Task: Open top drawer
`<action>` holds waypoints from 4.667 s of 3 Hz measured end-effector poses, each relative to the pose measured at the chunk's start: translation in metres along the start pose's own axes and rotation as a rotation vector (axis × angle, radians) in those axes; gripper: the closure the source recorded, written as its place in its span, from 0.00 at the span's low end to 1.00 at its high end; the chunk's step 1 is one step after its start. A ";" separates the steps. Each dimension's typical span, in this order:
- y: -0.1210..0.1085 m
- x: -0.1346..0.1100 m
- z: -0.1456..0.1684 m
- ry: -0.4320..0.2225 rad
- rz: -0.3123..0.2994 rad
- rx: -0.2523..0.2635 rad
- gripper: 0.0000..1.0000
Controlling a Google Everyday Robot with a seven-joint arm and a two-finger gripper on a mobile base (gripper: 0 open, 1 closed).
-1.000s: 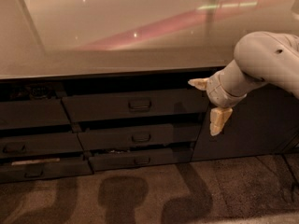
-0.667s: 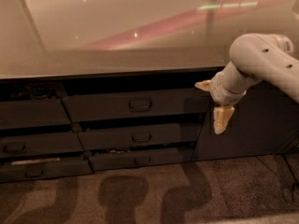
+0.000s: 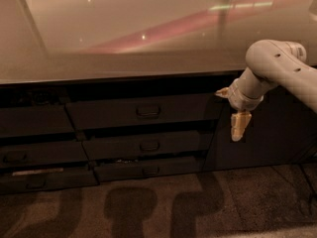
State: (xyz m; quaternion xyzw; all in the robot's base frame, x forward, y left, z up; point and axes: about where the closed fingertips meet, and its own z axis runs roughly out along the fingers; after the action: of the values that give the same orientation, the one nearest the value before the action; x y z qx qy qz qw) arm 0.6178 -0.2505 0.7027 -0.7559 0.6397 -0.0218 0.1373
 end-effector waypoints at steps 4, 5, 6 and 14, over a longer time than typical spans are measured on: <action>-0.055 0.046 0.004 0.139 0.079 0.101 0.00; -0.055 0.046 0.005 0.139 0.079 0.100 0.00; -0.055 0.048 0.011 0.152 0.087 0.079 0.00; -0.072 -0.011 0.079 0.314 -0.064 -0.051 0.66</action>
Offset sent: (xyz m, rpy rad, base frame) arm -0.0063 0.0018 -0.0010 -0.0178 -0.0549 0.0273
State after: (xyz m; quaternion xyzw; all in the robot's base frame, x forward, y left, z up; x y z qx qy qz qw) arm 0.7013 -0.2157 0.6456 -0.7665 0.6292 -0.1279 0.0156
